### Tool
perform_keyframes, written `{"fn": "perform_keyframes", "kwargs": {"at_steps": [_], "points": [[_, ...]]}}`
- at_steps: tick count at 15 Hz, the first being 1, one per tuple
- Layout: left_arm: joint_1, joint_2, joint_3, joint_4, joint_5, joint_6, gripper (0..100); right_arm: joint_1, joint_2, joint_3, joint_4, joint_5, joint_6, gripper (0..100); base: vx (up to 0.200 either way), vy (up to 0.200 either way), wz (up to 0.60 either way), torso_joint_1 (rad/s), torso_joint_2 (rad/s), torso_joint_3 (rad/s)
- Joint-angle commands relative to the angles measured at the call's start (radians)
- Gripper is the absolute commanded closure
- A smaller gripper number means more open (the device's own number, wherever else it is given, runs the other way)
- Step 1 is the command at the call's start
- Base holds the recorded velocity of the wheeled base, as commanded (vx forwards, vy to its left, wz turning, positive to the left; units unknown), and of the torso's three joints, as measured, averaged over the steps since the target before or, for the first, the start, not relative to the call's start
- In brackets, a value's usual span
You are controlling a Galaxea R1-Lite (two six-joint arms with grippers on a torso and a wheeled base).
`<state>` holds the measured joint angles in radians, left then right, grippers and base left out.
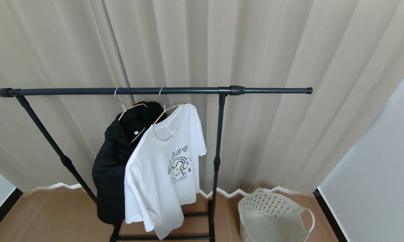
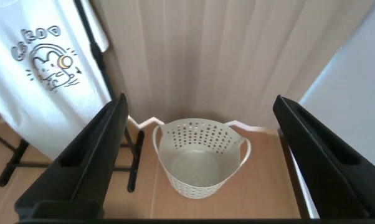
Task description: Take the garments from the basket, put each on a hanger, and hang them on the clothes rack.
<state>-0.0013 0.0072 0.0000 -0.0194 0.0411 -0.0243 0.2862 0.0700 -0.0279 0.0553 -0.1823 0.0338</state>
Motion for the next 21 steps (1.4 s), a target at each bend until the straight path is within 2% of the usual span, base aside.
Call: {"fn": "perform_keyframes", "kwargs": {"at_steps": [1,2,4,6,15,18,19,20,21], "points": [[0.000,-0.003,0.000,-0.001,0.000,-0.005,0,0.093,-0.070,0.000,0.000,0.011,-0.002,0,0.000,0.000,0.00,0.000,0.00,0.000],[0.000,-0.003,0.000,-0.001,0.000,-0.006,0,0.093,-0.070,0.000,0.000,0.011,0.000,0,0.000,0.000,0.00,0.000,0.00,0.000],[0.000,-0.003,0.000,-0.001,0.002,-0.006,0,0.019,-0.070,0.000,0.001,-0.008,0.000,0,0.000,0.000,0.00,0.000,0.00,0.000],[0.000,-0.003,0.000,-0.002,0.002,-0.006,0,0.018,-0.070,0.002,-0.005,-0.042,0.014,0,0.000,0.000,0.00,0.000,0.00,0.000],[0.000,-0.003,0.000,-0.001,0.002,-0.006,0,0.010,-0.055,-0.001,0.003,-0.049,0.005,0,0.000,0.000,0.00,0.000,0.00,0.000],[0.000,-0.003,0.000,-0.001,0.002,-0.006,0,-0.065,0.022,-0.001,0.001,-0.069,0.008,0,0.000,0.000,0.00,0.000,0.00,0.000],[0.000,-0.003,0.000,-0.001,0.002,-0.006,0,-0.255,0.019,0.000,0.000,-0.054,-0.006,0,0.000,0.000,0.00,0.000,0.00,0.000],[0.000,-0.003,0.000,-0.001,0.002,-0.006,0,-0.314,-0.038,0.003,-0.002,0.038,-0.018,0,0.000,0.000,0.00,0.000,0.00,0.000],[0.000,-0.003,0.000,-0.002,0.002,-0.006,0,-0.291,-0.070,0.005,-0.008,0.141,-0.020,0,0.000,0.000,0.00,0.000,0.00,0.000]]}}
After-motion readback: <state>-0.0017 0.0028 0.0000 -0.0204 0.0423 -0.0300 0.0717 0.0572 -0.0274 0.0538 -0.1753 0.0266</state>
